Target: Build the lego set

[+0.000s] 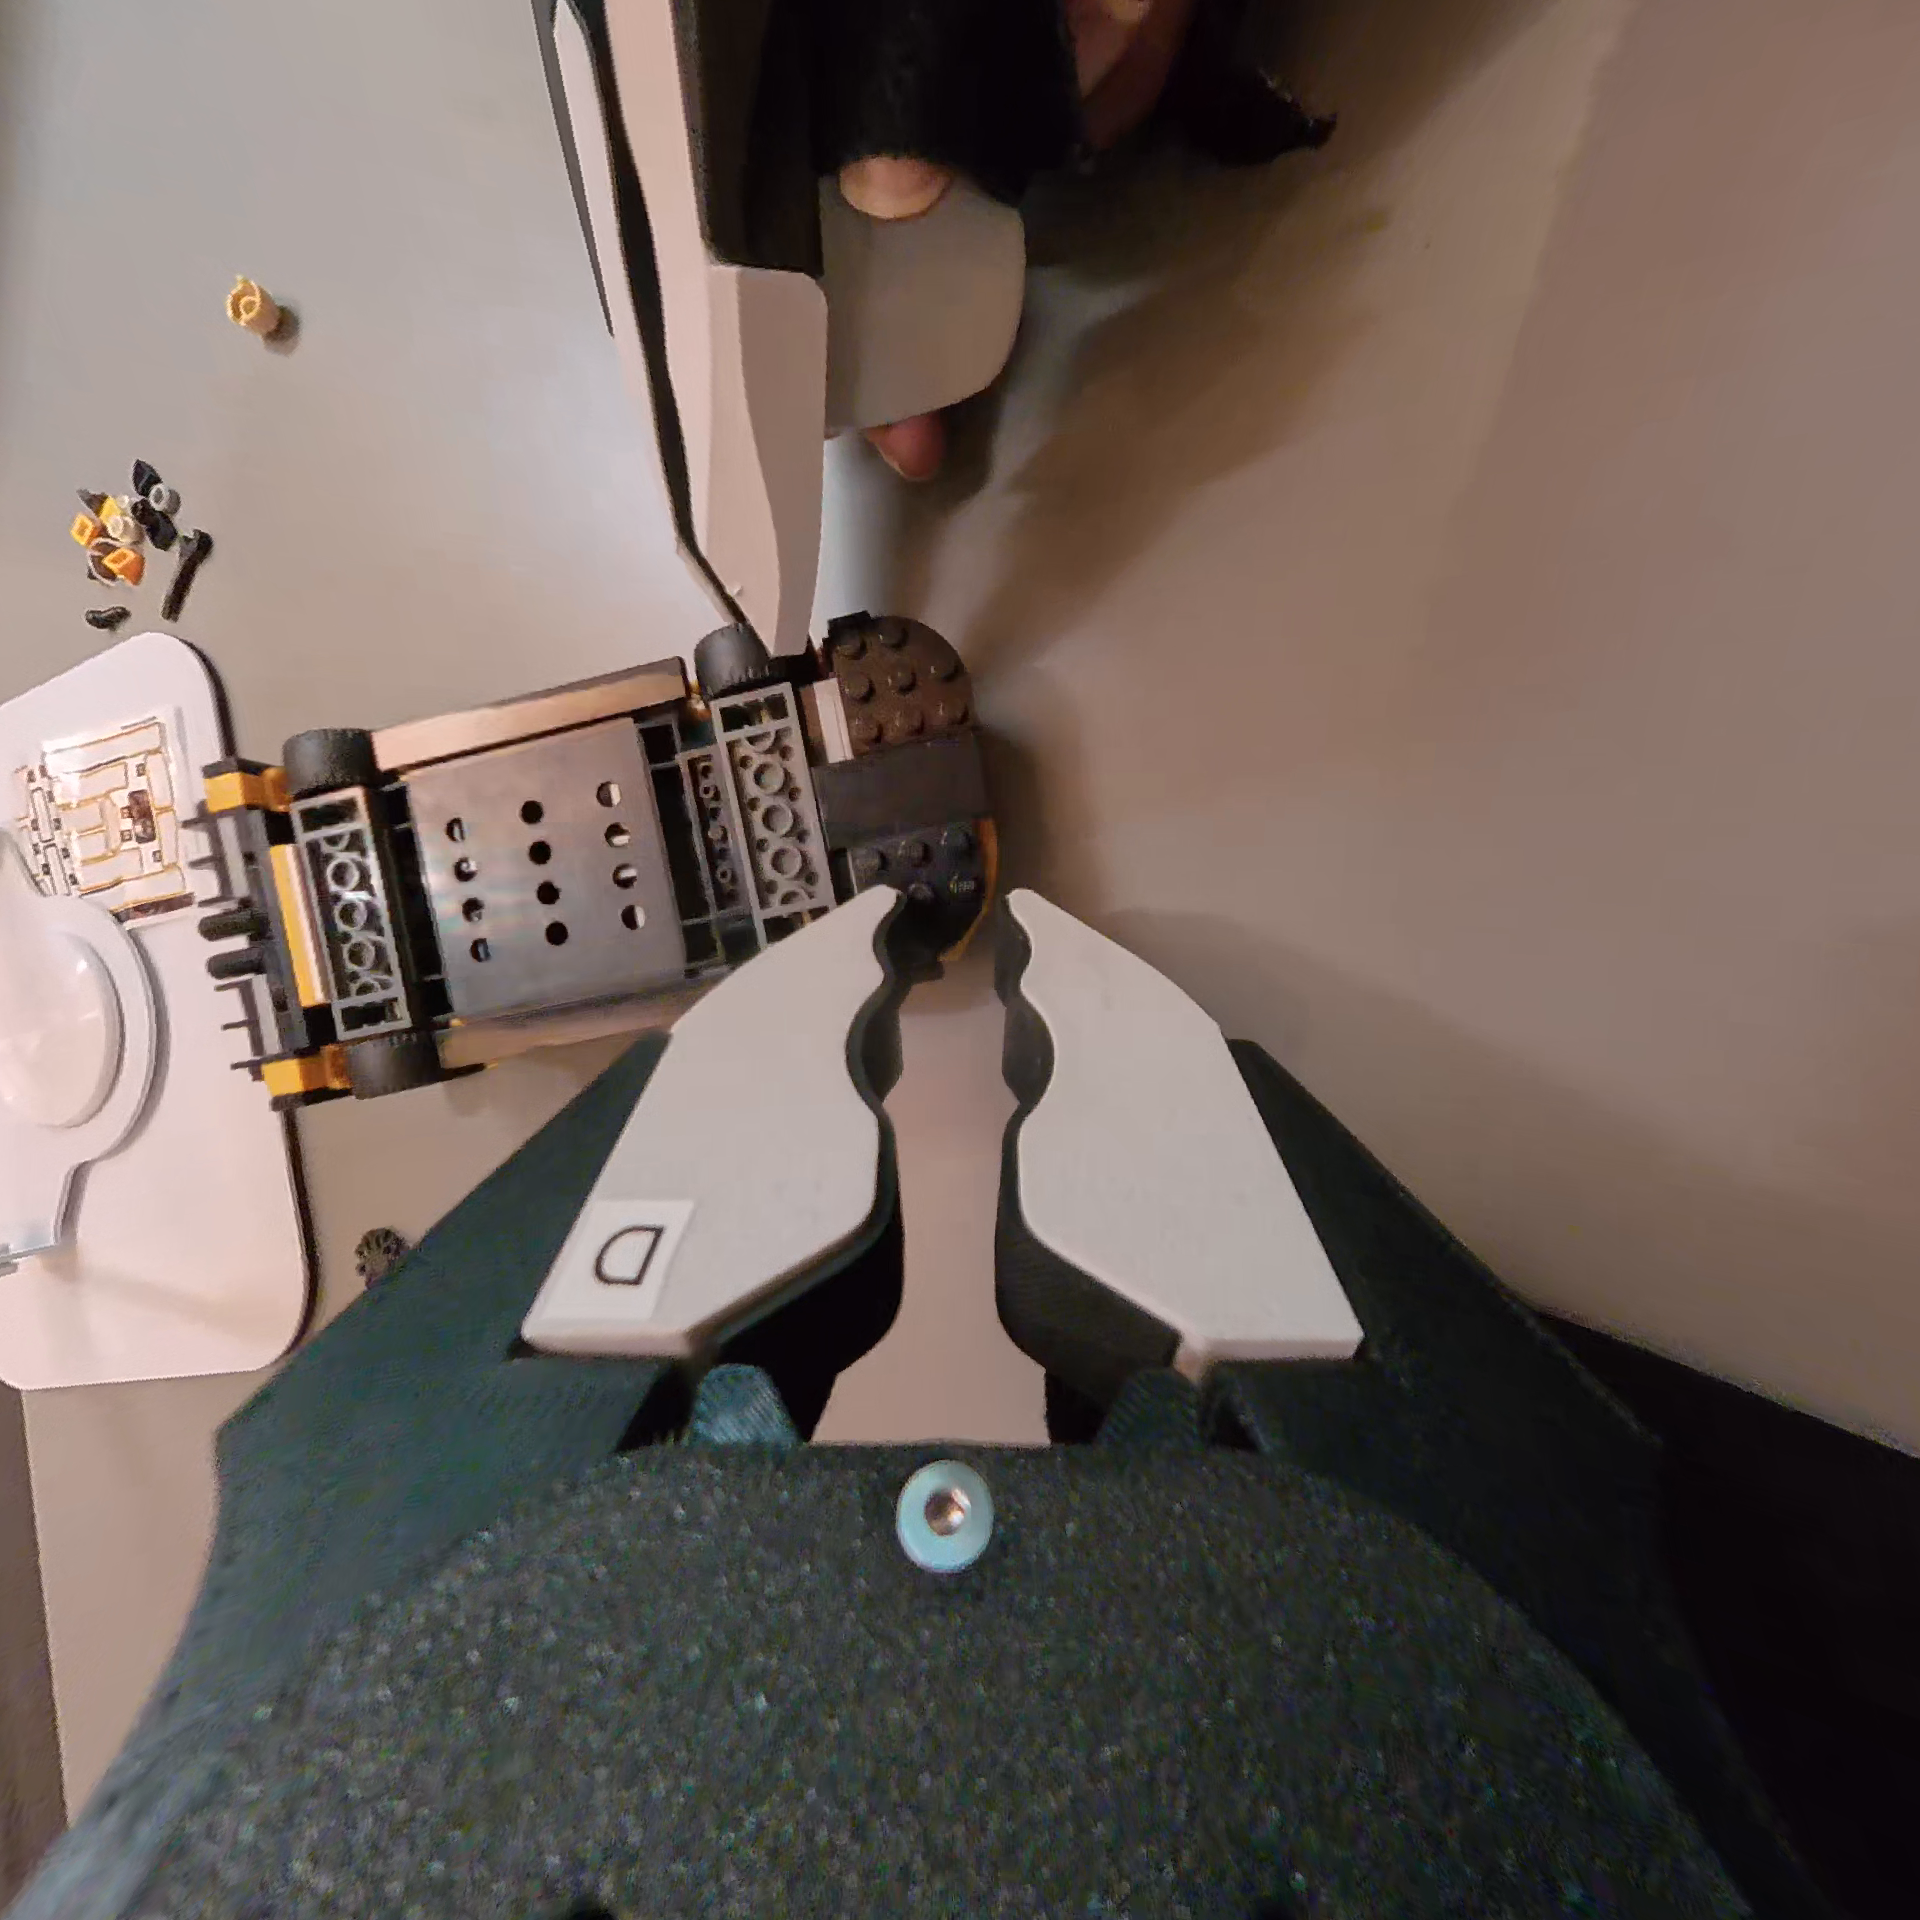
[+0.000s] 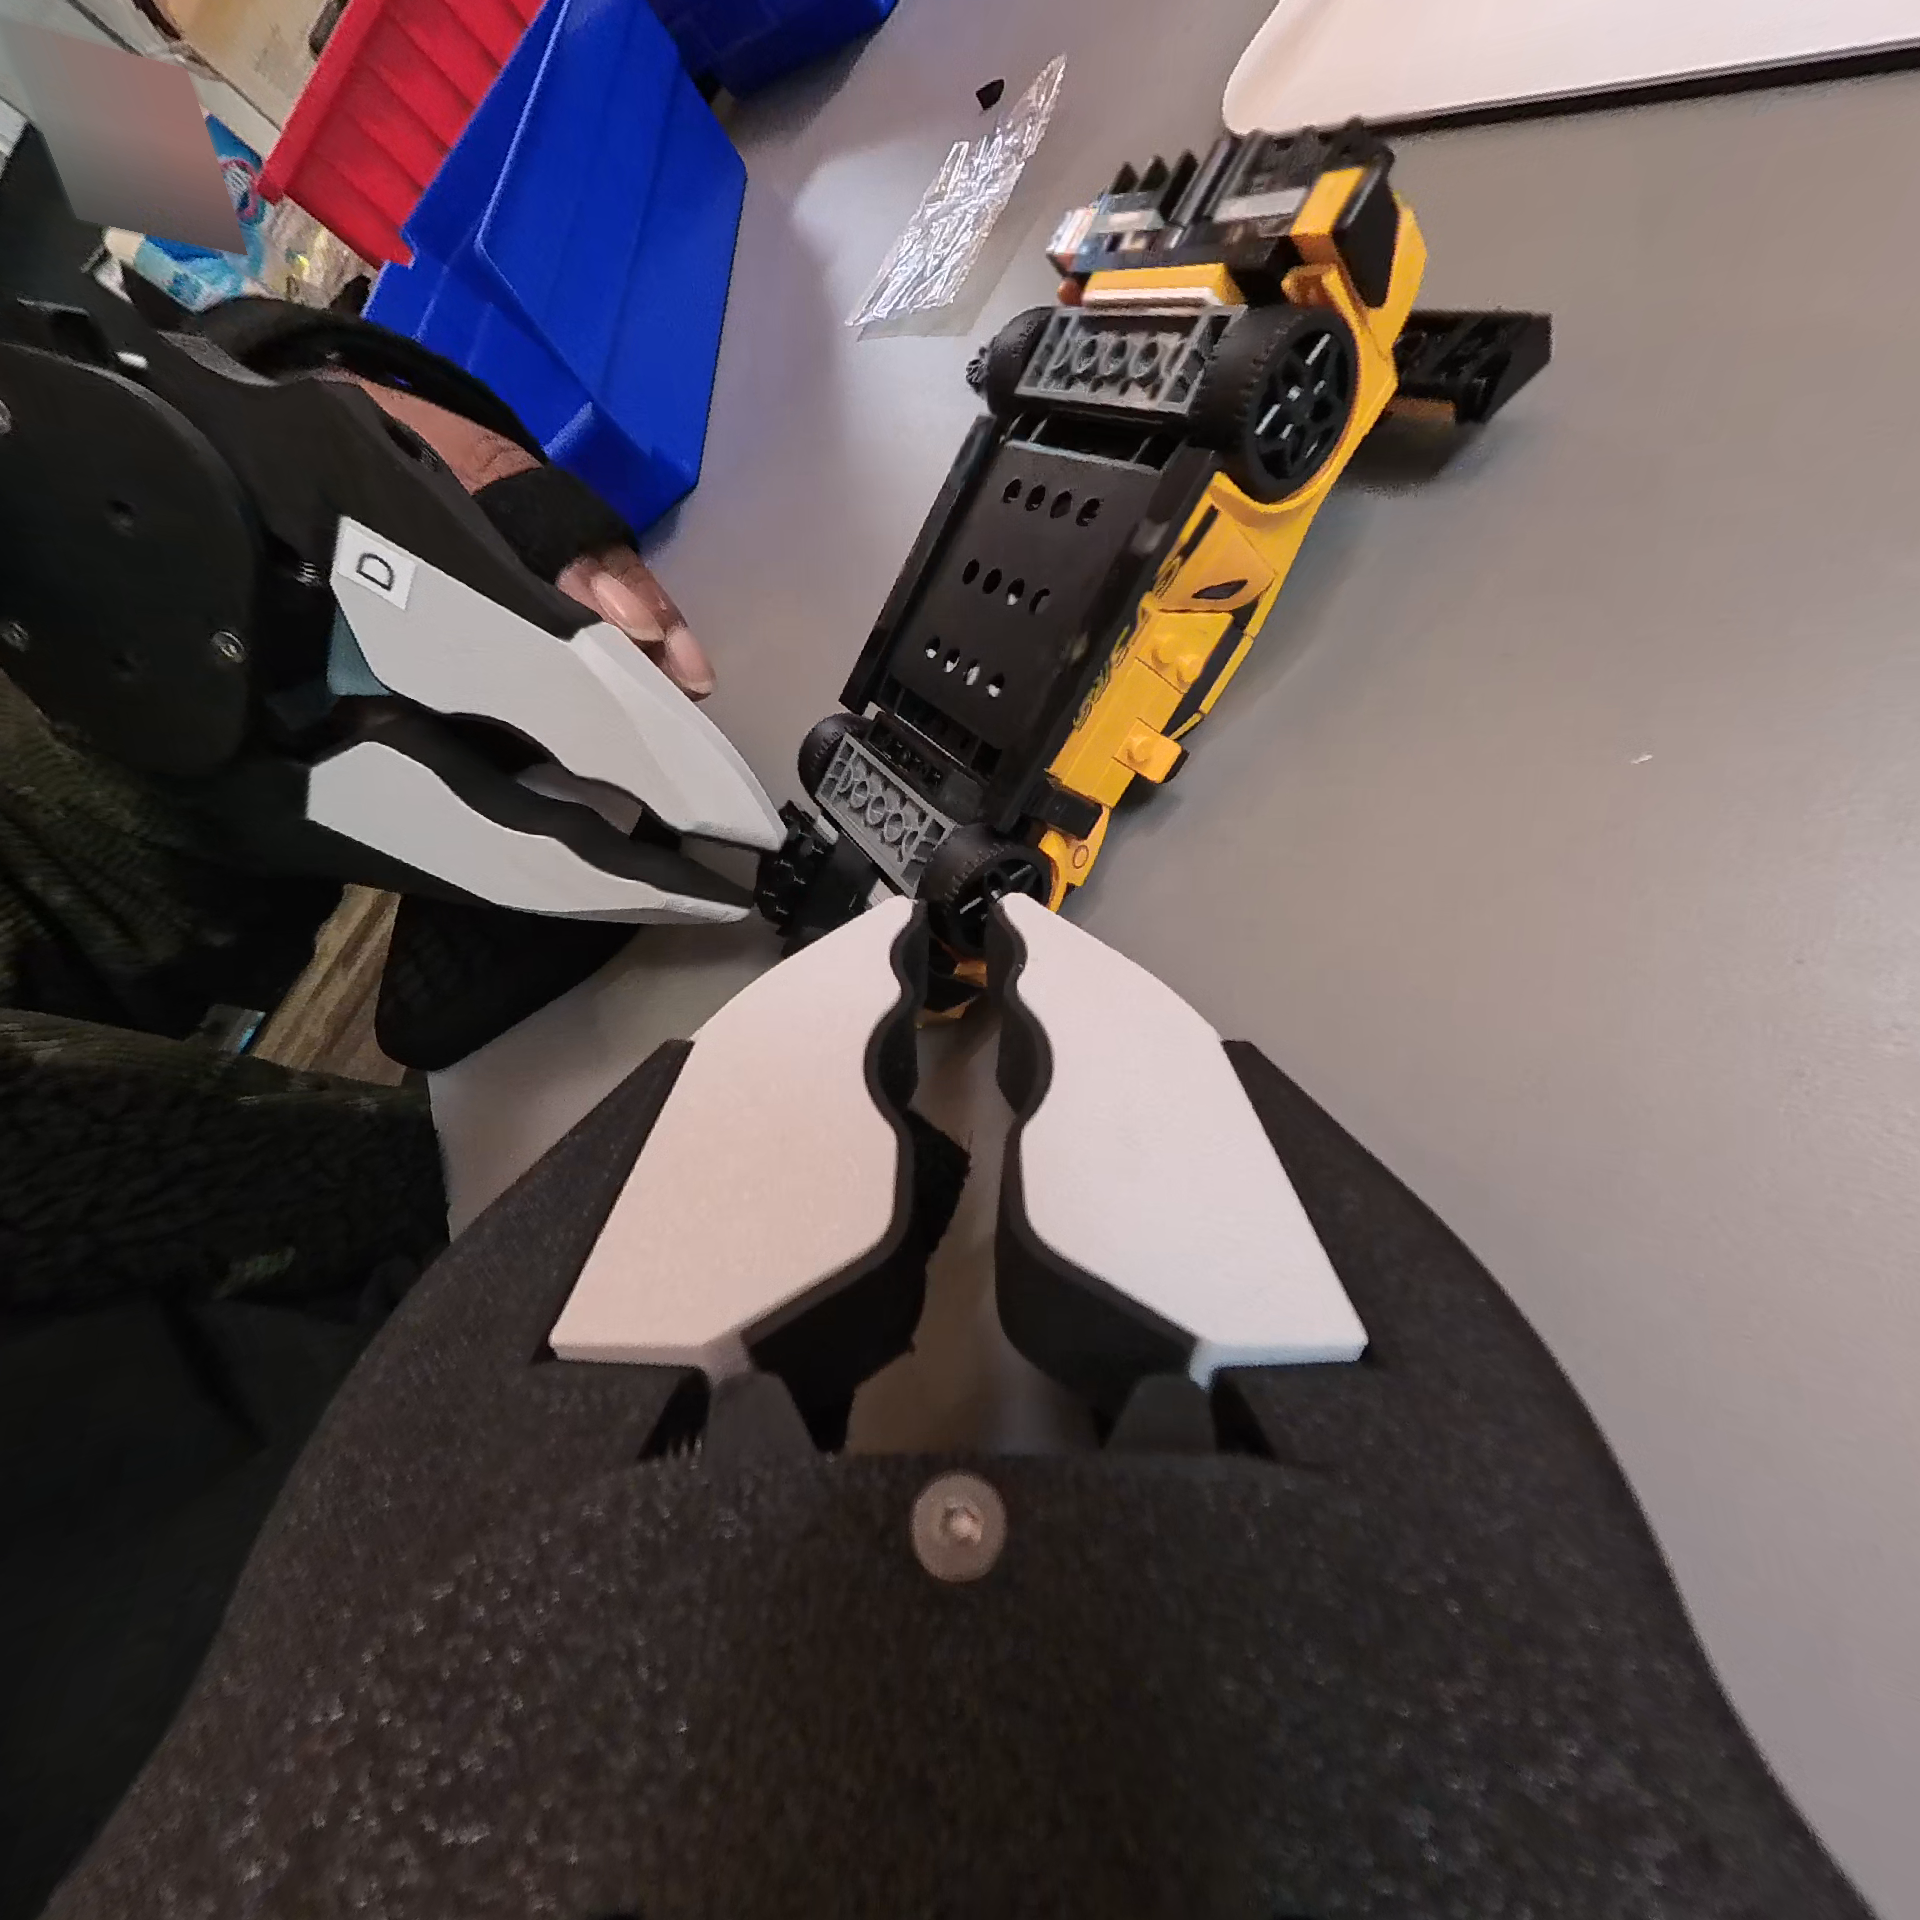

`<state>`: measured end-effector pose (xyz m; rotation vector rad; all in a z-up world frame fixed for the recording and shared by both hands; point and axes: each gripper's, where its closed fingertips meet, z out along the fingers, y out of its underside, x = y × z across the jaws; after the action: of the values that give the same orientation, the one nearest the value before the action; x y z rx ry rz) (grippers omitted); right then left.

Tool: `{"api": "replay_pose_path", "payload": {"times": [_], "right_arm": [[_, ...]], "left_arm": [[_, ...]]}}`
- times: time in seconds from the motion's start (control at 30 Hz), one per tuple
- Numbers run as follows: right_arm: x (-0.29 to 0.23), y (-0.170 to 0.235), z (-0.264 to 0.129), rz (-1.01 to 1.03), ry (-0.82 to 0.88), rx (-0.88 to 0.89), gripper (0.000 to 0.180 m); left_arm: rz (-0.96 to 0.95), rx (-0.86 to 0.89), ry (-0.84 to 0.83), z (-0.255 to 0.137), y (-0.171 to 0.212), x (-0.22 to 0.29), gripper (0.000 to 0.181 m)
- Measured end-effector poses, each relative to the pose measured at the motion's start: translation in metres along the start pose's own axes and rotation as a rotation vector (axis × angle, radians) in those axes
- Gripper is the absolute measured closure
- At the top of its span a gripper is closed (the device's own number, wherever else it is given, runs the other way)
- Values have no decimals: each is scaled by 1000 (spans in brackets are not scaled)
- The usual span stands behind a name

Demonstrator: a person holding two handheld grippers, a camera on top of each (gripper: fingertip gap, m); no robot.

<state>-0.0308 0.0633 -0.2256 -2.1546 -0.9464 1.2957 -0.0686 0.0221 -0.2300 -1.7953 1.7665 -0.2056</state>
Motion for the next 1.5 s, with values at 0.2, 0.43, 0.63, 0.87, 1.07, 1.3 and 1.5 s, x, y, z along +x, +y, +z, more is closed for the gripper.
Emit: {"api": "replay_pose_path", "payload": {"times": [0.2, 0.43, 0.63, 0.87, 1.07, 1.3, 1.5], "right_arm": [[1, 1, 1, 3, 7, -7, 170], [3, 2, 1, -12, 21, -18, 170], [2, 3, 1, -11, 18, -20, 170], [2, 3, 1, -11, 19, -21, 170], [3, 3, 1, -12, 26, -21, 170], [4, 3, 1, -21, 37, -23, 173], [5, 3, 2, -30, 46, -26, 174]], "left_arm": [[-6, -11, -6, 3, 0, 2, 168], [23, -26, -17, 3, 0, 2, 167], [24, -20, -10, 3, -1, 3, 169], [29, -35, -9, 3, 0, 2, 171], [-10, -77, 8, 5, -1, 1, 181], [-105, -104, 31, 5, -1, -2, 181], [-148, -156, 99, 5, 0, -2, 181]]}}
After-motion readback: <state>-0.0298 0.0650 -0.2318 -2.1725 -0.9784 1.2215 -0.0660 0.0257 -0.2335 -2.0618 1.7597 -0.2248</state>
